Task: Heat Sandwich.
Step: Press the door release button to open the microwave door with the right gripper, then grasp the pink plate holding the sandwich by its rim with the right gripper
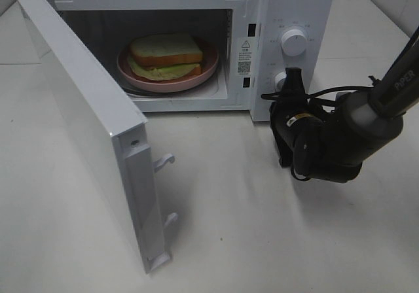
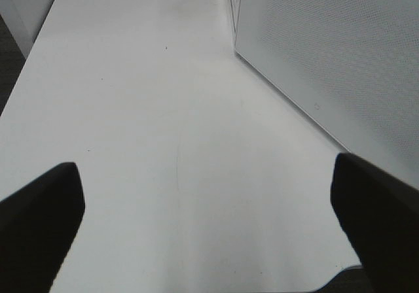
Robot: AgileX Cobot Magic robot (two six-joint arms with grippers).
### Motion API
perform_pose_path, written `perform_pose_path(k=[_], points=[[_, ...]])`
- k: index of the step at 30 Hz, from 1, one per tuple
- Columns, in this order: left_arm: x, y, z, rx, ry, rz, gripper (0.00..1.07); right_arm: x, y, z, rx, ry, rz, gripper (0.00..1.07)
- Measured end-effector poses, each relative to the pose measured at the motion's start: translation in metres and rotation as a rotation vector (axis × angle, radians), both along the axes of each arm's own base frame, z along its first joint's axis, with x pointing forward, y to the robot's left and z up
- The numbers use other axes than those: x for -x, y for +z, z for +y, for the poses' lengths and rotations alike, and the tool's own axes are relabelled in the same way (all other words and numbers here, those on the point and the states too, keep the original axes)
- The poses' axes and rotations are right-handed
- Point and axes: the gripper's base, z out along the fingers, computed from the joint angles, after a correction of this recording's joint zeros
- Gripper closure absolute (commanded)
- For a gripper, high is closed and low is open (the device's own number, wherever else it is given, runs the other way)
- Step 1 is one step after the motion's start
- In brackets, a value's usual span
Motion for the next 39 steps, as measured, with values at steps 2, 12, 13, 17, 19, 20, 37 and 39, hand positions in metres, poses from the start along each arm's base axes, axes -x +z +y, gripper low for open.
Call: perform_pose_path(k=[2, 12, 13, 17, 19, 20, 37, 39], points=[[0.000, 0.000, 0.000, 0.000, 0.000, 0.000, 0.09, 0.000, 0.000, 0.000, 0.000, 0.001, 0.003, 1.07], [0.000, 0.000, 0.000, 0.000, 0.000, 0.000, 0.09, -0.001, 0.006, 0.001, -0.014, 0.016, 0.064, 1.07], [0.000, 0.000, 0.000, 0.000, 0.000, 0.000, 0.09, -0.001, 0.007, 0.001, -0.017, 0.017, 0.071, 1.07], [0.000, 0.000, 0.000, 0.000, 0.000, 0.000, 0.09, -0.001, 0.011, 0.000, -0.027, 0.023, 0.097, 1.07], [0.000, 0.000, 0.000, 0.000, 0.000, 0.000, 0.09, -0.001, 0.014, -0.001, -0.028, 0.028, 0.102, 1.07], [0.000, 0.000, 0.000, 0.000, 0.000, 0.000, 0.09, -0.001, 0.014, -0.001, -0.028, 0.028, 0.102, 1.07], [0.000, 0.000, 0.000, 0.000, 0.000, 0.000, 0.09, 0.028, 0.052, -0.009, -0.006, 0.137, 0.095, 1.07], [0.000, 0.000, 0.000, 0.000, 0.000, 0.000, 0.09, 0.029, 0.054, -0.009, -0.006, 0.141, 0.096, 1.07]])
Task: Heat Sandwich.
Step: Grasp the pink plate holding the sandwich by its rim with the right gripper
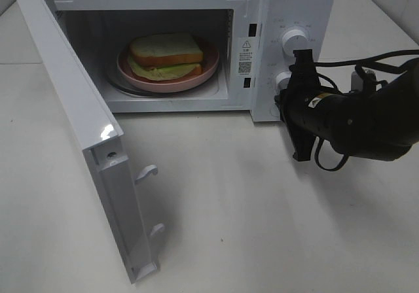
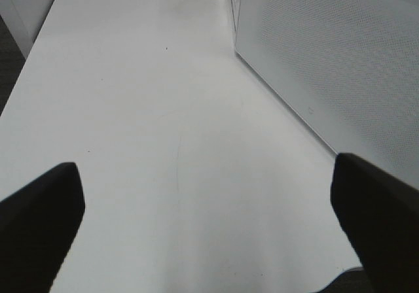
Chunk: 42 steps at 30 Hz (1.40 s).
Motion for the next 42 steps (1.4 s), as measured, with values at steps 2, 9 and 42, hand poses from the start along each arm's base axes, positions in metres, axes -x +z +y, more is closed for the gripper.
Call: perform_pose_path(k=[2, 9, 42], points=[[0.000, 0.000, 0.000, 0.000, 0.000, 0.000, 0.09, 0.006, 0.007, -0.002, 0.001, 0.012, 0.008, 1.07], [0.000, 0.000, 0.000, 0.000, 0.000, 0.000, 0.09, 0.019, 0.022, -0.006, 0.050, 0.063, 0.007, 1.05], [0.000, 0.000, 0.000, 0.000, 0.000, 0.000, 0.09, 0.043, 0.088, 0.011, 0.934, 1.175, 0.239, 0.99]])
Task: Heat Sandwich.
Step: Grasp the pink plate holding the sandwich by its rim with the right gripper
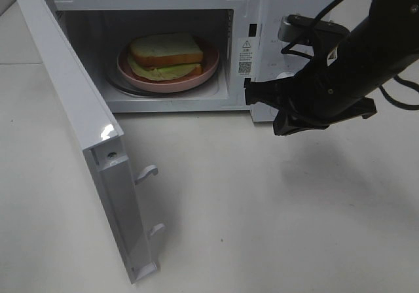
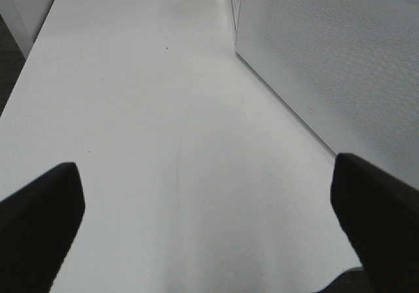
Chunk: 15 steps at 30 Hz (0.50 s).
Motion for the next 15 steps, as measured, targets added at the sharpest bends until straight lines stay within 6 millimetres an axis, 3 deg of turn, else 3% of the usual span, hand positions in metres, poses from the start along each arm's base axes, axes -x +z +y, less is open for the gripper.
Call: perform_pose_path(k=[10, 15], points=[[0.000, 0.000, 0.000, 0.000, 0.000, 0.000, 0.09, 0.004, 0.010, -0.002, 0.196, 0.373, 0.025, 0.97], [0.000, 0.000, 0.000, 0.000, 0.000, 0.000, 0.09, 0.004, 0.012, -0.003, 0.305, 0.677, -0.029, 0.95]])
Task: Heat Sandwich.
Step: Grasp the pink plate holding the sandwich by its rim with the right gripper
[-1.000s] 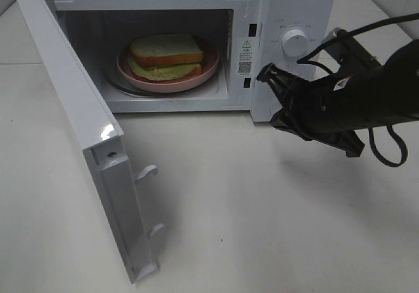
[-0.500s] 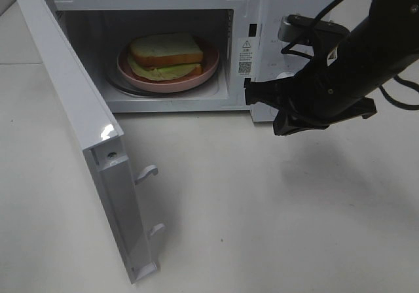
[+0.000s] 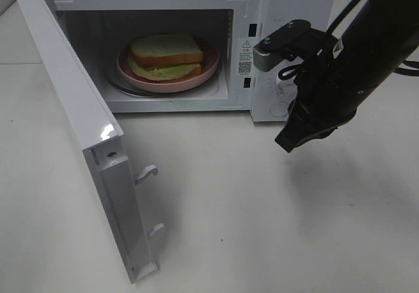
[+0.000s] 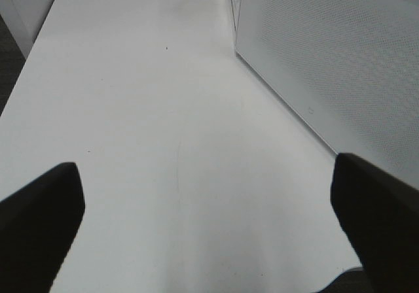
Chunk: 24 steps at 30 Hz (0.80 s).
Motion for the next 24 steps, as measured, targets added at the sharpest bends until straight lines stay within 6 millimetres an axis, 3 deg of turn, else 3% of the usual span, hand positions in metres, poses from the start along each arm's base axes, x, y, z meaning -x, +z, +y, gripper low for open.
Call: perform_pose_path(k=[8, 15, 19, 20, 21, 24], points=[[0.0000, 0.0000, 0.0000, 0.000, 0.000, 0.000, 0.09, -0.0001, 0.0000, -0.0001, 0.101, 0.383, -0.072, 0.92], [0.0000, 0.0000, 0.0000, 0.000, 0.000, 0.000, 0.09, -0.0001, 0.0000, -0.0002, 0.157, 0.591, -0.111, 0.83], [0.0000, 0.0000, 0.0000, 0.000, 0.000, 0.000, 0.09, -0.0002, 0.0000, -0.0002, 0.196, 0.720, -0.136, 0.61], [0.0000, 0.0000, 0.0000, 0.000, 0.000, 0.000, 0.09, -0.0002, 0.0000, -0.0002, 0.196, 0.720, -0.136, 0.61], [0.0000, 0.0000, 0.0000, 0.000, 0.000, 0.000, 0.09, 0.0006, 0.0000, 0.0017, 0.223, 0.766, -0.148, 0.51], [0.0000, 0.0000, 0.0000, 0.000, 0.000, 0.000, 0.09, 0.0016, 0.0004, 0.0064, 0.256, 0.816, -0.175, 0.33]])
